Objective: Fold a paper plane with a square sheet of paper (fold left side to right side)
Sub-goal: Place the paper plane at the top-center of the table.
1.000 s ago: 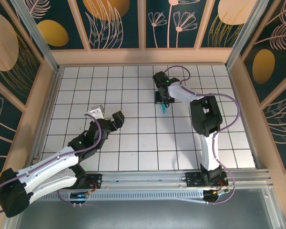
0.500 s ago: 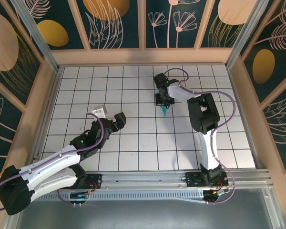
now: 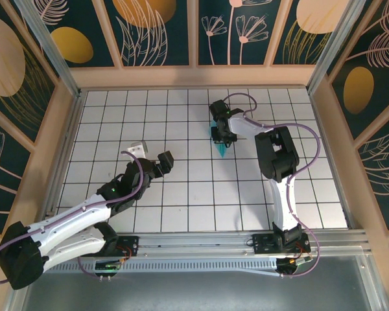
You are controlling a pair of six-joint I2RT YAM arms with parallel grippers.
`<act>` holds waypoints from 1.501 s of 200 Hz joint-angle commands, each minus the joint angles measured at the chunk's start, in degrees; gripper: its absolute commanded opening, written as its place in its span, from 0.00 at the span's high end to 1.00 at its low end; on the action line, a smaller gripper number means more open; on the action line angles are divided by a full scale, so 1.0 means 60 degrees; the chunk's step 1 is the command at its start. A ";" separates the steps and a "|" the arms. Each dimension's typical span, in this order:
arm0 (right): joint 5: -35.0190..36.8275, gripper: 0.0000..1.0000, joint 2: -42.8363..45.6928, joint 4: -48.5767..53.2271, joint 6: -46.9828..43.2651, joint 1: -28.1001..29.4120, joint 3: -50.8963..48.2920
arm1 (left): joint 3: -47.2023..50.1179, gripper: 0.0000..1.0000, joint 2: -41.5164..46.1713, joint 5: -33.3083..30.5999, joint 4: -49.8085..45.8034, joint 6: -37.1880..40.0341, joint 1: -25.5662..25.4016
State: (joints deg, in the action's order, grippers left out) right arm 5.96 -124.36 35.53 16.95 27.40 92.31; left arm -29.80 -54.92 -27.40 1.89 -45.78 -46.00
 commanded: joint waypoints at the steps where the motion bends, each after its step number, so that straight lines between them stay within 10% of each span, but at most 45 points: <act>1: -0.0093 0.71 -0.0012 -0.0034 0.0126 -0.0068 -0.0416 | -0.0251 0.01 -0.0003 -0.0016 0.0022 0.0172 0.0078; 216: 0.0165 0.46 0.3375 -0.0104 0.0511 0.0196 -0.1758 | -0.1123 0.01 -0.0388 -0.1169 -0.0696 0.1077 0.0262; 300: 0.0278 0.21 0.8075 -0.1924 0.0311 -0.1126 -0.5058 | -0.1544 0.01 -0.0325 -0.0847 -0.0461 0.2798 0.3141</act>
State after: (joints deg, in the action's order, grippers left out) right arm 6.48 -81.93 29.23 19.64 23.92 67.26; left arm -37.54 -57.67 -32.71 -1.72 -34.04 -31.16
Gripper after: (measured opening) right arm 0.767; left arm 0.988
